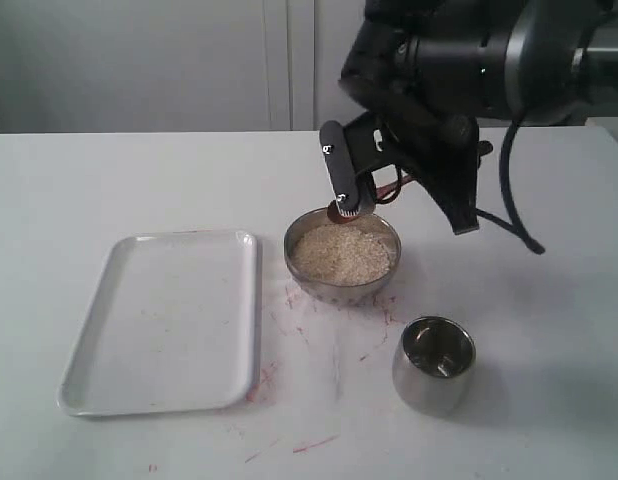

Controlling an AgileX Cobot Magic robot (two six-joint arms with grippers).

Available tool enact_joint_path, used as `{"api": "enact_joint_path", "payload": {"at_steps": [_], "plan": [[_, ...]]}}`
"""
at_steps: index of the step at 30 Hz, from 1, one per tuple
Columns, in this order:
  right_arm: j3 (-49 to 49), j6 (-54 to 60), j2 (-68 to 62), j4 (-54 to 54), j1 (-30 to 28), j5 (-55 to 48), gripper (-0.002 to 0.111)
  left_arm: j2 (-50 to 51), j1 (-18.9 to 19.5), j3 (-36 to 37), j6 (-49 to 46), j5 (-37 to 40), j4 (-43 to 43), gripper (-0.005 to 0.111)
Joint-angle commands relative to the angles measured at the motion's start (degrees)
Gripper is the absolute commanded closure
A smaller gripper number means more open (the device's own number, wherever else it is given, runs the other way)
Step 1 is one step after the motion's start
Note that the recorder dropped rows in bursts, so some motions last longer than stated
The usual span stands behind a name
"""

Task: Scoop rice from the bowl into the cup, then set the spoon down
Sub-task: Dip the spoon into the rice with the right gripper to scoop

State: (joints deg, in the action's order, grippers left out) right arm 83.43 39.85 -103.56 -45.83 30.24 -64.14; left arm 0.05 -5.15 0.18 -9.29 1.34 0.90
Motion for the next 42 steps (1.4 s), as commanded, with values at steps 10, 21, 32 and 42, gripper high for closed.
{"api": "enact_joint_path", "payload": {"at_steps": [10, 21, 32, 42], "plan": [[-0.3, -16.3, -6.7, -14.6, 5.1, -5.8, 0.105, -0.1, -0.2, -0.2, 0.1, -0.1, -0.4, 0.092], [-0.3, -17.1, -10.7, -13.5, 5.1, -5.8, 0.105, -0.1, -0.2, -0.2, 0.1, -0.1, -0.4, 0.092], [-0.3, -15.8, -11.6, -13.1, 5.1, -5.8, 0.105, -0.1, -0.2, -0.2, 0.1, -0.1, -0.4, 0.092], [-0.3, -13.9, -11.9, -10.9, 5.1, -5.8, 0.105, -0.1, -0.2, -0.2, 0.1, -0.1, -0.4, 0.092]]}}
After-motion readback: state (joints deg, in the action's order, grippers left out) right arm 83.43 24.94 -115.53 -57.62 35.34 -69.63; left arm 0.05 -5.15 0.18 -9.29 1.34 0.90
